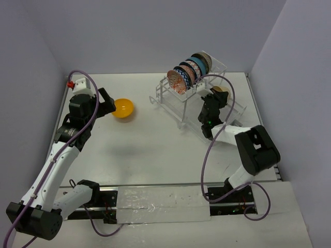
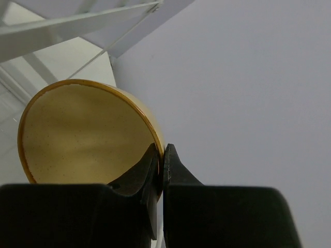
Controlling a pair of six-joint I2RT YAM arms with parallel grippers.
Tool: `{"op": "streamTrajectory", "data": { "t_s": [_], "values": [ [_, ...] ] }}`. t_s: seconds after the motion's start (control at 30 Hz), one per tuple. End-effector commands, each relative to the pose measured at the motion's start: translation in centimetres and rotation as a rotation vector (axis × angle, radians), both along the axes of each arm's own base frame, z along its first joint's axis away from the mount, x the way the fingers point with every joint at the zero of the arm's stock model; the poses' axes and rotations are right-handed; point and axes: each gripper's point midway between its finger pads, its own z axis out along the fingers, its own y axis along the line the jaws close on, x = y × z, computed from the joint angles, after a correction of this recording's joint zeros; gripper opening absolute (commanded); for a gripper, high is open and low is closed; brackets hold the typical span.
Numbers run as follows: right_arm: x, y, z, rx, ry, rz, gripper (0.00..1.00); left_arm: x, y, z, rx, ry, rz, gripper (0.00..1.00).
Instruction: Load the bowls into the dish rack
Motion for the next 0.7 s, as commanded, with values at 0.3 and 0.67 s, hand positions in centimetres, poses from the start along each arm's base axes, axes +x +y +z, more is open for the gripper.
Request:
{"op": "streamTrajectory", "data": {
  "t_s": [0.3, 0.67],
  "values": [
    [-1.3, -2.9, 2.8, 0.062, -0.213, -0.079, 0.0, 0.4, 0.3, 0.5, 0.017, -0.024, 0.011, 0.99],
    [-1.4, -4.4, 1.2, 0.132, -0.206, -0.107, 0.0, 0.3, 0.2, 0.5, 0.017, -0.029, 0.008, 0.99]
  ]
}}
